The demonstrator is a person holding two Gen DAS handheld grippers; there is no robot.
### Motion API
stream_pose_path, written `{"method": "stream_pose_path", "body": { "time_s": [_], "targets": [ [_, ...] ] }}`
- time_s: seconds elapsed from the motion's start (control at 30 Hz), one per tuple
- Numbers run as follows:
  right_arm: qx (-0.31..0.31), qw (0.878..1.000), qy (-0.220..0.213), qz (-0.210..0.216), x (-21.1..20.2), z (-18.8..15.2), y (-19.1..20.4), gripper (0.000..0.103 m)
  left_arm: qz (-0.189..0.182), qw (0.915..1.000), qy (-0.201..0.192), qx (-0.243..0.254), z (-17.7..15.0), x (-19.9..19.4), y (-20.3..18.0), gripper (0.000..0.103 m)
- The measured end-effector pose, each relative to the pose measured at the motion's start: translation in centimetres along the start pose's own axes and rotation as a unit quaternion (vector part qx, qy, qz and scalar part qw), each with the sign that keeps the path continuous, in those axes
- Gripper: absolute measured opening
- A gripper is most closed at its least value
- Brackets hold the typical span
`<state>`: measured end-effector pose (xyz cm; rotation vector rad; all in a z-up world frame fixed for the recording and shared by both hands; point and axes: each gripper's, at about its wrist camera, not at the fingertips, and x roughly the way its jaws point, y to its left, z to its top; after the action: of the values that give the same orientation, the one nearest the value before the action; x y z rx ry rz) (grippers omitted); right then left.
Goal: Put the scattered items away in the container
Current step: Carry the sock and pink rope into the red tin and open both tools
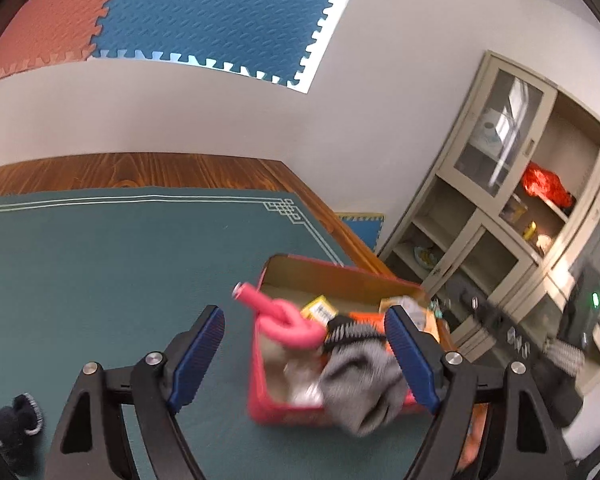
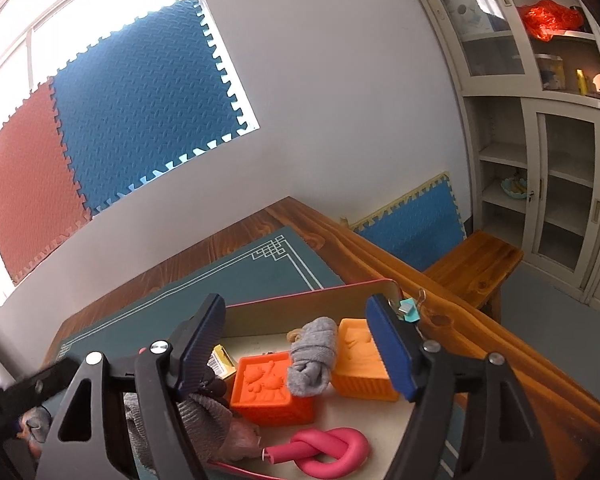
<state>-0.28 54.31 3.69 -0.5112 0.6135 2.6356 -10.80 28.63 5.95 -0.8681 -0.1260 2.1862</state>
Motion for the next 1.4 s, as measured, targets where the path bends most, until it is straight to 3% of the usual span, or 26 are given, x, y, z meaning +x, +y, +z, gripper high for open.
{"method": "stream_pose_path", "body": {
  "time_s": [0.27,0.4,0.87,1.1,1.4],
  "targets": [
    [0.0,1.0,0.004,0.006,0.1,-0.4,0.2,0.078,0.015,0.9967,0.037,0.071,-2.2,0.6,-2.0,0.084],
    [0.006,1.0,0.0,0.009,-0.2,-0.2,-0.1,0.078,0.05,0.9931,0.049,0.095,-2.5,2.2,-3.2,0.084],
    [0.002,1.0,-0.002,0.017,-0.6,-0.2,0.5,0.078,0.135,0.9821,0.052,0.121,-1.4,6.6,-4.3,0.084],
    [-0.009,1.0,-0.003,0.024,-0.8,-0.3,1.3,0.078,0.133,0.9837,0.063,0.103,-2.3,5.9,-3.0,0.084],
    [-0.031,0.999,0.001,0.034,-0.9,-1.1,3.0,0.078,0.126,0.986,0.053,0.095,-3.1,2.3,-1.8,0.084]
  ]
}}
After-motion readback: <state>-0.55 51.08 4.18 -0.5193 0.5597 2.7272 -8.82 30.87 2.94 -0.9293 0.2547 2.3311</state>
